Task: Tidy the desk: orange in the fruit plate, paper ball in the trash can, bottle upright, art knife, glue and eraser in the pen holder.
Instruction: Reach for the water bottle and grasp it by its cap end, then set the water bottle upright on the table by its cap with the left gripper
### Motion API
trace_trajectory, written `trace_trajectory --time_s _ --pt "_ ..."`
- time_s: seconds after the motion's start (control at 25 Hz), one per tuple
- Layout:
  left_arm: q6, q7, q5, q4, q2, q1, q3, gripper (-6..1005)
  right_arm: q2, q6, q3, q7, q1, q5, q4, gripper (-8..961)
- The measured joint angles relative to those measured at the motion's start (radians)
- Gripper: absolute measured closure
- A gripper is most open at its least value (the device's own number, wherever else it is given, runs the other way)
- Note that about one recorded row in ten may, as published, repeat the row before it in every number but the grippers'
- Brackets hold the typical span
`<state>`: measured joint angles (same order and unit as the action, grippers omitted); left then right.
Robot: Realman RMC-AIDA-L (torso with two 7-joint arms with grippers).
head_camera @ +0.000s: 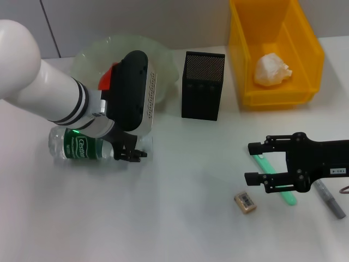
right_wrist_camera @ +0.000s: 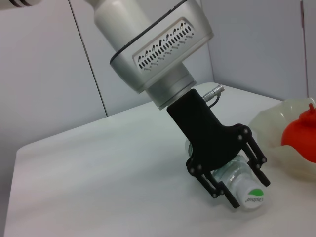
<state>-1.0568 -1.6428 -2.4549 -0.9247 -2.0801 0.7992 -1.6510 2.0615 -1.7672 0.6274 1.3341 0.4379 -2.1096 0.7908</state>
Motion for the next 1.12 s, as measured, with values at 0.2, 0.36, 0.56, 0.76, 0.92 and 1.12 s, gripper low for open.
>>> trace_trajectory --time_s 0.2,0.36,0.56,0.76,0.92,1.12 --pt "0.000 -0.005 -0.003 0.000 0.000 0.000 -0.012 422 -0.001 0.000 0.000 0.000 0.001 0.001 -0.003 225" --pt "0.000 -0.005 -0.008 -0.001 0.000 0.000 -0.014 456 0.000 0.000 0.000 0.000 0.001 0.001 -0.004 225" --pt "-0.006 -0.013 -0.011 -0.011 0.000 -0.001 -0.015 540 0.000 0.000 0.000 0.000 0.001 0.001 -0.004 225" --pt "-0.022 -0.028 -0.011 -0.046 0.000 -0.015 -0.015 558 0.000 -0.001 0.000 0.006 0.001 0.001 -0.004 225" --pt "-0.033 -0.037 -0.011 -0.057 0.000 -0.019 -0.014 558 -0.002 -0.003 0.000 0.011 0.001 0.001 -0.004 225" --pt "-0.063 -0.052 -0.004 -0.100 0.002 -0.034 -0.001 557 -0.004 -0.004 0.000 0.011 0.001 0.000 -0.004 225"
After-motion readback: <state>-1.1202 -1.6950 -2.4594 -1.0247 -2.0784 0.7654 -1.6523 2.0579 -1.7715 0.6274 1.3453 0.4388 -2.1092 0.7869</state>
